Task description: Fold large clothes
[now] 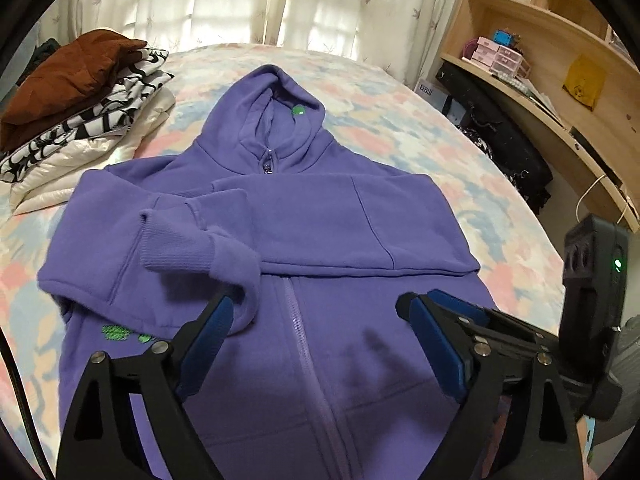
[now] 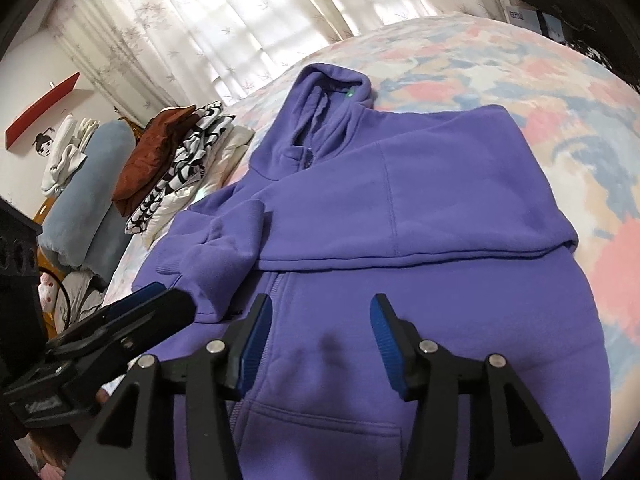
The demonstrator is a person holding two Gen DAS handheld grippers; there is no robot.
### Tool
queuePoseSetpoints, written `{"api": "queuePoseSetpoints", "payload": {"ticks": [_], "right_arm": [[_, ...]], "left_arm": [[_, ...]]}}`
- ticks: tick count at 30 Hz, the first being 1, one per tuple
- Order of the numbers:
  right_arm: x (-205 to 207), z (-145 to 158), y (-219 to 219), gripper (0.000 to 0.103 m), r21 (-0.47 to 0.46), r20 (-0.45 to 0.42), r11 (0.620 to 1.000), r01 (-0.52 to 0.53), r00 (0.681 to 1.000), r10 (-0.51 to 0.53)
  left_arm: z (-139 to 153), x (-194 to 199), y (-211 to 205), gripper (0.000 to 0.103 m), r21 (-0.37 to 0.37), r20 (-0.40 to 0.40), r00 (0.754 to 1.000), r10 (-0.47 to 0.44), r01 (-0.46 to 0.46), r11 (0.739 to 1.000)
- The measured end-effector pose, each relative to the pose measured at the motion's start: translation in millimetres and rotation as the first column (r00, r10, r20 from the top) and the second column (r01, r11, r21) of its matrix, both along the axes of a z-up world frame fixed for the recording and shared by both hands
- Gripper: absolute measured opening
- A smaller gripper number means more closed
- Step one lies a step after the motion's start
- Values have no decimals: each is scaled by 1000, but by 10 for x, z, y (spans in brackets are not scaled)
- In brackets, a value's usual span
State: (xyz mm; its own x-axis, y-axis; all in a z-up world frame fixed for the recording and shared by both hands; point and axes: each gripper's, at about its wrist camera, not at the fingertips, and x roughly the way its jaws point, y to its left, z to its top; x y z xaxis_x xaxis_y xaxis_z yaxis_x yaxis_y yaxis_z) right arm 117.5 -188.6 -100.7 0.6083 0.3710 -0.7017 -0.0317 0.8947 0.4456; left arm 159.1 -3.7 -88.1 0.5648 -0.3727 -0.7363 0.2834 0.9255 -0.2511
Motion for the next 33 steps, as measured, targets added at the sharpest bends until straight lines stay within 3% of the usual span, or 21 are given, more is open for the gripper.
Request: {"api": "queuePoseSetpoints", "payload": {"ticks": [5,11,15,20,23,25,26,27,30,31,33], "right_arm": [[-21,128,194,64,-47,31,996,-79,996,80],[34,268,582,65,-109,72,977,-183,979,191],[186,241,897,65,-166,57,954,-248,964,260],[480,171,1409,65,-299,42,903,-307,941,334],[718,41,1685,64,-433,15,852,-296,942,335],[858,-27,1736,22,-447,-14,837,-316,938,347],[922,-14,1732,12,-433,-33,837,-336,933,358],[956,44,1711,12,-415,-28,845,-336,933,358],[942,478,1387,12,-298,128,916,-270,939,318],[903,644,1133,12,-214,191,954,-211,949,252],[865,714,791,13,-112,219,987,-113,966,135]], "left_arm": [[44,-163,346,95,-27,-3,998,56,-56,998],[-14,-238,935,95,-40,-17,981,195,-195,980],[-119,-235,1295,95,-12,-9,953,302,-302,953],[-337,-119,1547,95,40,-44,925,379,-377,925],[-437,-43,1639,95,37,-75,917,392,-390,920],[-482,1,1659,95,44,-79,914,397,-394,918],[-495,17,1657,95,47,-80,914,398,-396,917],[-502,27,1647,95,45,-80,914,398,-395,917],[-517,47,1613,95,35,-76,917,391,-390,920],[-517,47,1596,95,34,-75,919,388,-386,922],[-522,62,1572,95,31,-74,922,379,-378,925]]}}
